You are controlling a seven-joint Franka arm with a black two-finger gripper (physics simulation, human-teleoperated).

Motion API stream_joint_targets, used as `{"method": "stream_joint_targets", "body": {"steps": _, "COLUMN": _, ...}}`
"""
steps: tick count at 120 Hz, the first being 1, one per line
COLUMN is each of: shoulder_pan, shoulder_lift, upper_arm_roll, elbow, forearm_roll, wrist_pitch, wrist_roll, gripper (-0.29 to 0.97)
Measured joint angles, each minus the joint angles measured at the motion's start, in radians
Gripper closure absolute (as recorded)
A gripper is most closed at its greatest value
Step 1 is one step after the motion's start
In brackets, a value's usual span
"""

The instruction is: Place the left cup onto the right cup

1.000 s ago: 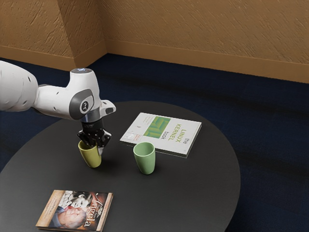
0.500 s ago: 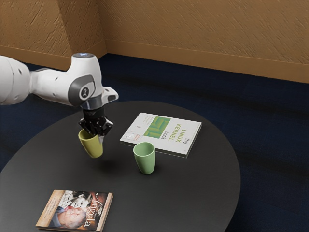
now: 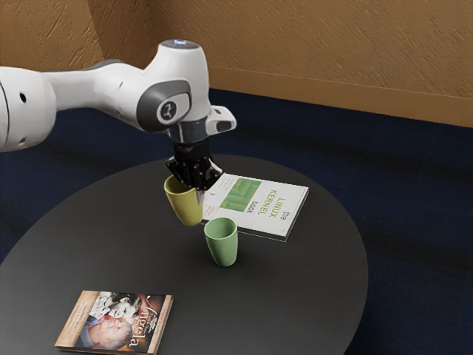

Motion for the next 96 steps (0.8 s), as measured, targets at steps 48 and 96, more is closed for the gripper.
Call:
{"method": "stream_joint_targets", "body": {"steps": 48, "shoulder_pan": -0.017, "shoulder_lift": 0.083, "upper_arm_roll": -0.044, "elbow": 0.093, "forearm_roll": -0.01, "wrist_pitch": -0.036, "wrist_roll": -0.03, "gripper": 0.79}}
{"method": "stream_joint_targets", "body": {"steps": 96, "shoulder_pan": -0.009, "shoulder_lift": 0.167, "upper_arm_roll": -0.044, "elbow": 0.162, "forearm_roll": -0.012, "wrist_pitch": -0.038, "wrist_roll": -0.043, "gripper": 0.79}}
